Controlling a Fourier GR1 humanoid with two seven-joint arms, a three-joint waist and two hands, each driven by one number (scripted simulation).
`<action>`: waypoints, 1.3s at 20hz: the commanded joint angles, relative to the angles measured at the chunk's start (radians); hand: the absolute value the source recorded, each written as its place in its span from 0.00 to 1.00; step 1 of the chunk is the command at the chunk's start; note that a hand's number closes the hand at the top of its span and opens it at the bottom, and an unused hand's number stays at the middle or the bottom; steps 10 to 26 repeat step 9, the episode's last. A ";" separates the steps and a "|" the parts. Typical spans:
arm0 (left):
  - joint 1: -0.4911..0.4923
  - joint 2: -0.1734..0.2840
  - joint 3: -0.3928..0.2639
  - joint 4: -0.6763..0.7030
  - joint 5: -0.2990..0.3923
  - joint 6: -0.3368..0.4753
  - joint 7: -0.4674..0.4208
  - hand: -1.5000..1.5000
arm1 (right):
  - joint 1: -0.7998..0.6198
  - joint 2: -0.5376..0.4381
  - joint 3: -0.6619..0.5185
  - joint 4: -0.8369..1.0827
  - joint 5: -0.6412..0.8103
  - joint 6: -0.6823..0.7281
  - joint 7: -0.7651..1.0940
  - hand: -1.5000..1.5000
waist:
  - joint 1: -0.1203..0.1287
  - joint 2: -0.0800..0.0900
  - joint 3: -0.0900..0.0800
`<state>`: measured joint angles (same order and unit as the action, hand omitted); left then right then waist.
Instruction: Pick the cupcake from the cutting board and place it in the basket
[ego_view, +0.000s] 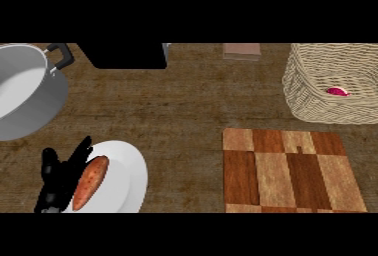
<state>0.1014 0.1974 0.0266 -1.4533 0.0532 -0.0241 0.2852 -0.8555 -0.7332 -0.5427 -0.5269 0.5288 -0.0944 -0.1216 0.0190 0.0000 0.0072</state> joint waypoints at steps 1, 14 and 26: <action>0.048 -0.031 -0.027 0.015 -0.019 0.008 0.000 0.50 | 0.039 -0.065 -0.073 0.040 -0.069 0.013 -0.051 0.00 | -0.007 0.004 -0.006; 0.006 -0.008 0.023 0.081 -0.003 -0.010 -0.028 0.50 | 0.090 -0.253 -0.160 0.125 -0.144 0.118 -0.042 0.00 | -0.013 0.006 -0.006; 0.006 -0.008 0.023 0.081 -0.003 -0.010 -0.028 0.50 | 0.090 -0.253 -0.160 0.125 -0.144 0.118 -0.042 0.00 | -0.013 0.006 -0.006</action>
